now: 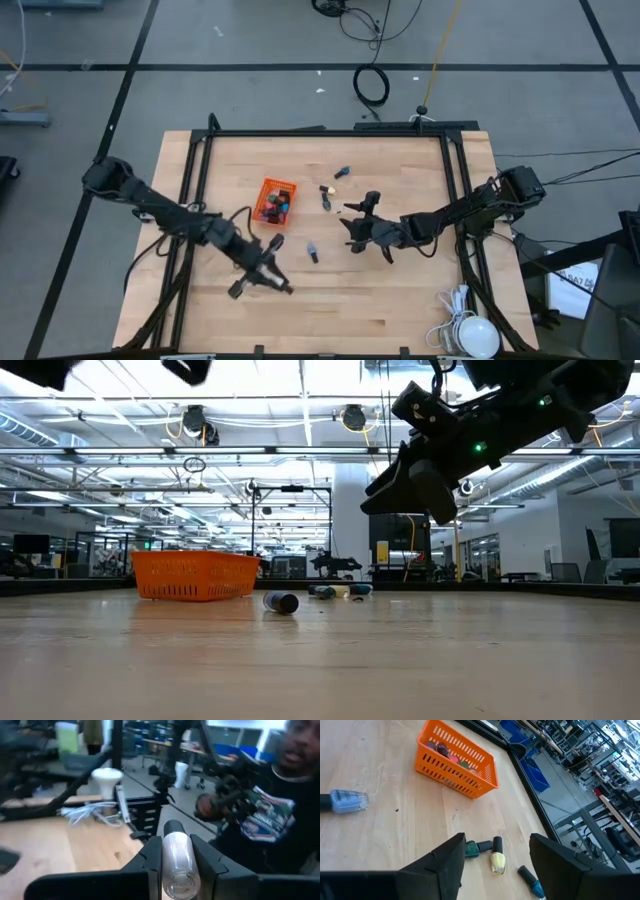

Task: Pick & Place Nail Polish
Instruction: Put the brown nail polish into the orange basket

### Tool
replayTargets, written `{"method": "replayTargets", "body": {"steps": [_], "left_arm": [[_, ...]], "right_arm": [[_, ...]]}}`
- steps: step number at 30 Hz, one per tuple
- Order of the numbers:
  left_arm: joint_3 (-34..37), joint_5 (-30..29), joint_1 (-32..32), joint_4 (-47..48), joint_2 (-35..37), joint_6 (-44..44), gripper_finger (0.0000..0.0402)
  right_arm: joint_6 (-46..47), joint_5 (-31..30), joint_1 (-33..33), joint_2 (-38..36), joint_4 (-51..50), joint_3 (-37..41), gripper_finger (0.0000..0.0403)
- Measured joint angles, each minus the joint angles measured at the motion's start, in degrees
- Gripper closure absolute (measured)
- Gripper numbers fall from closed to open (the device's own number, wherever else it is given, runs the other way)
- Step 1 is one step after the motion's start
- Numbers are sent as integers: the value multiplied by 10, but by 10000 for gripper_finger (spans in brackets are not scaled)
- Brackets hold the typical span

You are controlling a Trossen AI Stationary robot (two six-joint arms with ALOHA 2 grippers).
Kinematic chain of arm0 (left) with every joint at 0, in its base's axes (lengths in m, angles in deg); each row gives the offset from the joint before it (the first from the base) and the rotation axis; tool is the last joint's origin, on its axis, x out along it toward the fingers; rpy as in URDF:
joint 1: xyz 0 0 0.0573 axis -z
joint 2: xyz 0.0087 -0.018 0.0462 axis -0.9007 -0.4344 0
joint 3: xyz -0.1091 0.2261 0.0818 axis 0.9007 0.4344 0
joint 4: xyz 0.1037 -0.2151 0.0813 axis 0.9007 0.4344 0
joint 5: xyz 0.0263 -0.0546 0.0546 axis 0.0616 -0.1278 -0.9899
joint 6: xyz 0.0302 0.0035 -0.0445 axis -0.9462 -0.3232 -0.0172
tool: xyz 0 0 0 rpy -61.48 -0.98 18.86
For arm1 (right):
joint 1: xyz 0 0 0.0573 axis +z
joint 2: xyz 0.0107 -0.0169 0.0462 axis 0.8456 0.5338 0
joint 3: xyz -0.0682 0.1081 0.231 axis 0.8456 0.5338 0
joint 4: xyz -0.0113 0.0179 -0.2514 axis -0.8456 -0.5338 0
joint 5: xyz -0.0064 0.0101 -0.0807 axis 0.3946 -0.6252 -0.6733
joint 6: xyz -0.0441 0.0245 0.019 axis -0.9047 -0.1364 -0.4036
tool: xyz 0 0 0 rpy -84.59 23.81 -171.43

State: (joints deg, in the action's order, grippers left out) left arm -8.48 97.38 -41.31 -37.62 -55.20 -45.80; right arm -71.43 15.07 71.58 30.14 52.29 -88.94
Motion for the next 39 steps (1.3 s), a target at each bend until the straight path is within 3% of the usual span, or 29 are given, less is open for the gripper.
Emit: {"method": "replayTargets", "body": {"steps": [5, 10, 17, 20, 25, 29, 34, 39], "left_arm": [[-4, -76, 23, -103, 18, -21, 350], [-6, -78, 49, -268, 39, -67, 350], [-5, -143, 95, -265, 34, -118, 350], [-5, -145, 98, -256, 33, -118, 350], [-5, -160, 98, -147, 40, -95, 350], [-5, -269, 90, -35, 53, -93, 350], [-5, -488, 98, 81, 39, -223, 350], [-4, -595, 89, 107, -32, -349, 350]], "right_arm": [[0, 1, 0, 0, 0, 0, 196], [0, 1, 0, 0, -1, 0, 200], [0, 1, 0, 0, -1, 0, 201], [0, 1, 0, 0, -1, 0, 203], [0, 1, 0, 0, -1, 0, 204], [0, 1, 0, 0, -1, 0, 204], [0, 1, 0, 0, -1, 0, 205], [0, 2, 0, 0, -1, 0, 205]]}}
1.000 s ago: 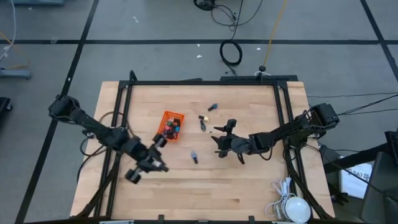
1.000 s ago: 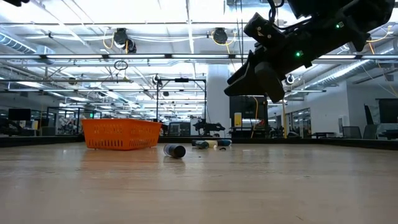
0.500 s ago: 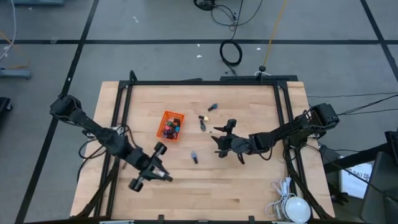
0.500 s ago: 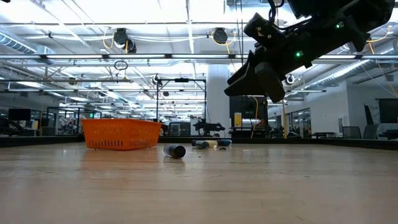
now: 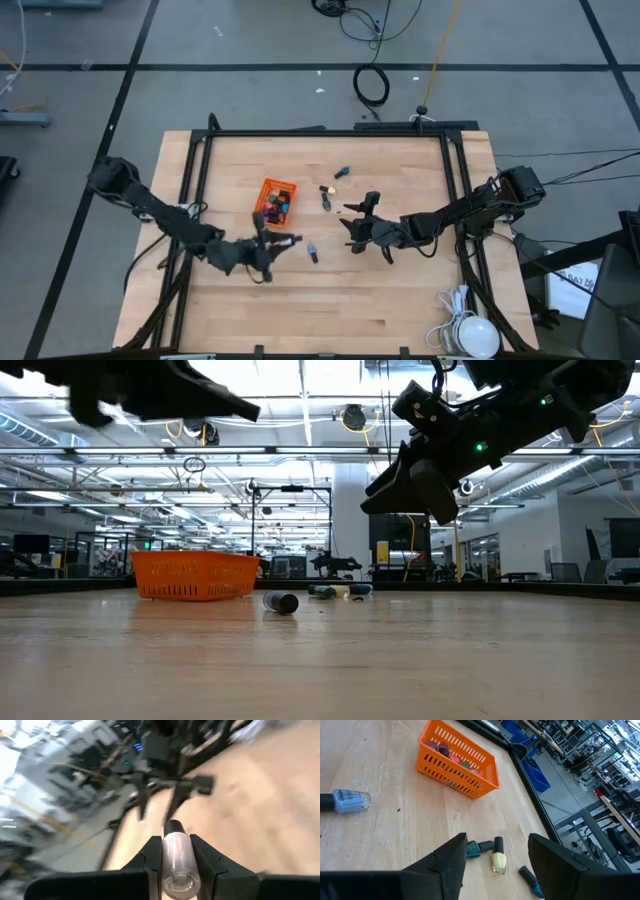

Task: Pick & Place Nail Polish
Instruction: Put the brown nail polish into the orange basket

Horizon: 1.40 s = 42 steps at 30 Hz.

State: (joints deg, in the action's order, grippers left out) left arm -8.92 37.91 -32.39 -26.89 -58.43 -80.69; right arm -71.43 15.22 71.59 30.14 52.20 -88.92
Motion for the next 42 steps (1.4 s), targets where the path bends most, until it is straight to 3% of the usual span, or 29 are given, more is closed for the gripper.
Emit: {"method": "replayTargets", "body": {"steps": [5, 12, 17, 21, 27, 32, 38, 42], "left_arm": [[0, -82, -6, -50, -35, -66, 350], [-1, -90, -13, -71, -36, -56, 350], [-1, -167, -32, -47, -36, 106, 348], [-1, -241, -60, 83, -33, 297, 329], [-1, -152, -114, 281, -25, 563, 341], [-1, -104, -162, 349, -25, 718, 345], [-1, -10, -205, 375, -25, 751, 286], [-1, 31, -219, 374, -25, 736, 259]], "right_arm": [[0, 0, -1, 0, 0, 0, 206], [0, 0, -4, 0, 0, 0, 207], [0, 0, -4, 0, 0, 0, 207], [0, 0, -4, 0, 0, 0, 207], [0, 0, -3, 0, 0, 0, 207], [3, 0, -3, 0, 0, 0, 207], [10, 3, -3, 0, 0, 0, 206], [28, 60, -5, 0, 0, 0, 206]]}}
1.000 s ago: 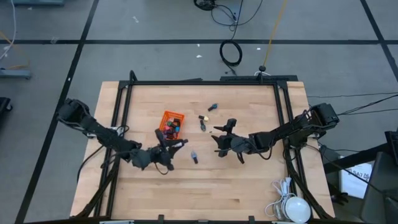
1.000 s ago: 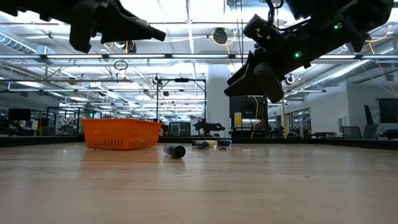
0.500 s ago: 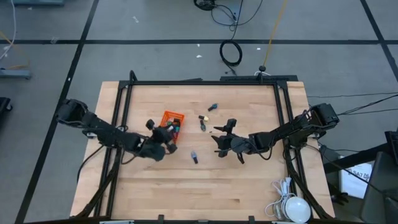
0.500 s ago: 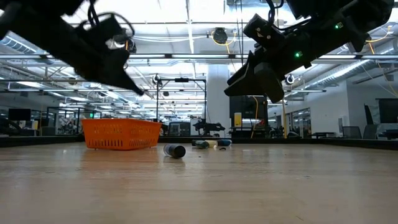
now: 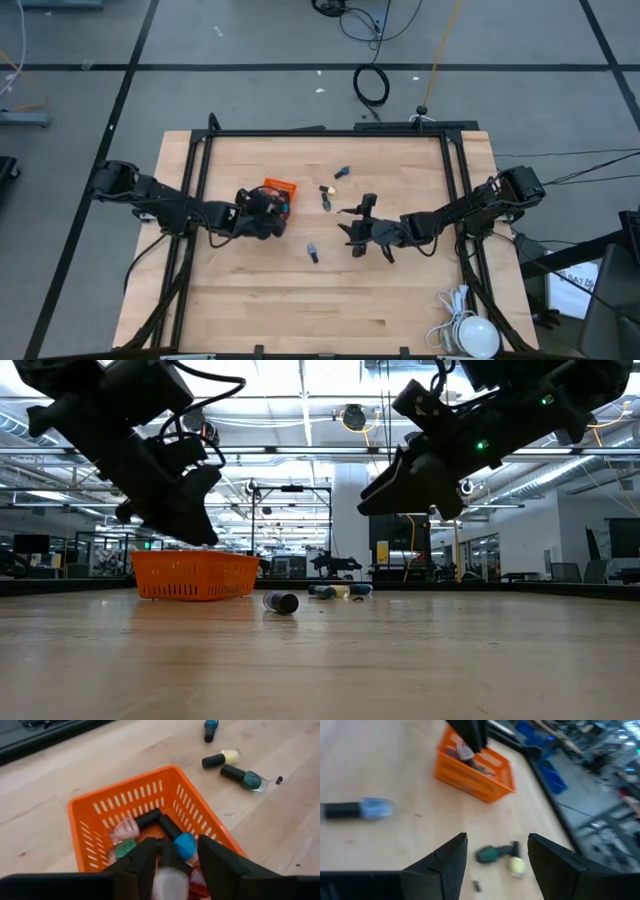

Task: Pick & Place Nail Polish
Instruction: Put the brown nail polish into the orange basket, then put the purple nail polish into the orange basket

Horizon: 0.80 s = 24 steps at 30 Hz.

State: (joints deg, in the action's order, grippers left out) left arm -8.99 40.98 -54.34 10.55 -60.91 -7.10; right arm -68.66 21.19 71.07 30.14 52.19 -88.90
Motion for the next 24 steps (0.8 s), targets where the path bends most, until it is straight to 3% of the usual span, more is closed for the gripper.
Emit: {"method": "replayTargets", "body": {"steps": [6, 13, 18, 24], "left_arm": [[0, 6, -4, 0, 0, 2, 241], [0, 6, -4, -14, 0, 2, 236], [0, 6, -4, -32, 0, 1, 236], [0, 6, -4, -48, 0, 0, 236]], "right_arm": [[33, 40, -10, 0, 0, 0, 206], [121, 238, -25, 25, 65, 0, 206], [120, 272, -18, 104, 156, -18, 206], [124, 301, -17, 207, 141, -103, 206]]}}
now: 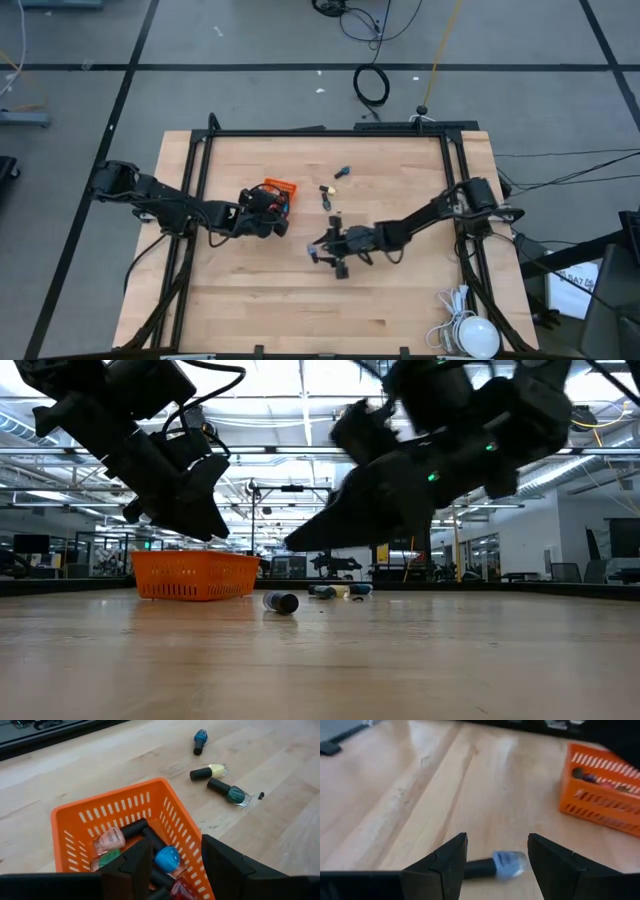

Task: Pick & Place Nail Polish
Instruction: Put the purple nail polish into the orange basket

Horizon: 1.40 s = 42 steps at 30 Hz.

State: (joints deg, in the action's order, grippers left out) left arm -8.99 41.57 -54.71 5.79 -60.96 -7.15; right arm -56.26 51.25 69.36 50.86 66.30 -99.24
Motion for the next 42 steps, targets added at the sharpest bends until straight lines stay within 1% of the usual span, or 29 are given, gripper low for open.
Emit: {"method": "replayTargets", "body": {"steps": [3, 7, 13, 21, 25, 35, 37, 39, 41, 42], "left_arm": [[0, 0, 0, 0, 0, 0, 236], [0, 0, 0, 0, 0, 0, 236], [0, 0, 0, 1, 0, 0, 236], [0, 0, 0, 2, 0, 0, 236], [0, 0, 0, 1, 0, -7, 236], [0, 4, 0, -1, 0, -7, 236], [0, 41, 0, -9, 0, -6, 236], [0, 118, 0, -33, 0, -25, 237], [0, 207, 7, -83, -5, -70, 241], [0, 238, 15, -113, -9, -94, 244]], "right_arm": [[-3, 0, 1, 30, -45, -46, 206], [-2, 0, 0, 45, -126, -88, 206], [-2, -2, -11, 40, -227, -100, 206], [-2, -5, -19, 4, -342, -98, 206], [-4, -3, -19, -8, -364, -98, 206], [-2, 0, -6, -8, -345, -98, 206], [-3, 1, 1, -8, -339, -97, 206], [-9, 2, 7, -8, -338, -97, 206], [-18, 1, 8, -8, -339, -97, 206], [-18, 0, 9, -8, -338, -97, 206]]}}
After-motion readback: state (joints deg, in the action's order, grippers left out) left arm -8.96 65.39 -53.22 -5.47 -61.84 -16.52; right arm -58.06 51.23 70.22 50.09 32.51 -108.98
